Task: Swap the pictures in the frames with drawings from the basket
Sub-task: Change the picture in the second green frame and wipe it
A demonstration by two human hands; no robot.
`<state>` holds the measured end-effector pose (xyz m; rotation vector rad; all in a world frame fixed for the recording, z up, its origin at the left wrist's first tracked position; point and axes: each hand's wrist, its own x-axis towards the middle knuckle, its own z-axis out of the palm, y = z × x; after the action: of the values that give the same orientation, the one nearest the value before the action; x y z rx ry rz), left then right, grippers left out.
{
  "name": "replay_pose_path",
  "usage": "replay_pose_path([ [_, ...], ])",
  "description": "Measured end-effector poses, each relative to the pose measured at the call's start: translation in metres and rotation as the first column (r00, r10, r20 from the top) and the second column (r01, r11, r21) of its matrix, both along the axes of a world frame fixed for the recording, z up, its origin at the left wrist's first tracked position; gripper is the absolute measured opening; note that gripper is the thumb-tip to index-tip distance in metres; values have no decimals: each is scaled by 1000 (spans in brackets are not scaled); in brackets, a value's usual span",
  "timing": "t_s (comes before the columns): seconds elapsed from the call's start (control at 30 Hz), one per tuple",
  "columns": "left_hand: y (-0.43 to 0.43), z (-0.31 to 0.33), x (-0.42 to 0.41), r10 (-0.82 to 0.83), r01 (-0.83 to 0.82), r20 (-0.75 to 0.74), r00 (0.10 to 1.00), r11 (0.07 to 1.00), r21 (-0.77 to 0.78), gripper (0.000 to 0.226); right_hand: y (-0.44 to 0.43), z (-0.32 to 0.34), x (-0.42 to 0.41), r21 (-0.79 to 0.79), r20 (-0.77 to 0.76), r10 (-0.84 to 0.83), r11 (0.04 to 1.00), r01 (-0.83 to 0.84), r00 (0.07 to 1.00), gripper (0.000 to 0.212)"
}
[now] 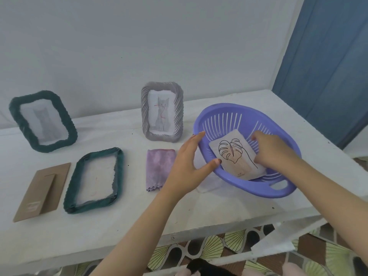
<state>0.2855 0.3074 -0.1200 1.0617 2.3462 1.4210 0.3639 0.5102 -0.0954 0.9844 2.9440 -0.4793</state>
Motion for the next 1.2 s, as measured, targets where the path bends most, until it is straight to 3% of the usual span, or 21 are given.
replay_pose_path([
  [0.3,0,3,-4,-37,38,-50,998,999,17,57,-9,22,10,-179,-428,-41,983,-40,903,23],
  [0.43,0,13,-2,2,-8,29,1000,974,224,41,-35,36,15,-110,-581,35,987,-121,813,24],
  [0.57,-8,37,0,-62,-55,279,958,918,394,26,-70,33,18,78,-587,307,942,-325,749,19],
  [0.67,-19,47,-5,-71,-93,397,915,921,378,21,-94,23,15,172,-564,425,899,-403,708,20],
  [0.77,-34,45,-16,0,-182,462,887,920,348,18,-115,11,9,169,-543,476,869,-466,691,21],
  [0.9,-59,38,-35,106,-294,489,866,899,326,25,-137,5,1,-27,-638,378,860,-509,671,22],
  [1.07,-104,38,-58,162,-340,478,864,886,314,29,-160,2,-31,-202,-724,109,910,-362,681,21],
  [1.2,-153,34,-79,209,-369,480,852,890,267,31,-186,-5,-65,-515,-677,-18,725,-456,736,33],
])
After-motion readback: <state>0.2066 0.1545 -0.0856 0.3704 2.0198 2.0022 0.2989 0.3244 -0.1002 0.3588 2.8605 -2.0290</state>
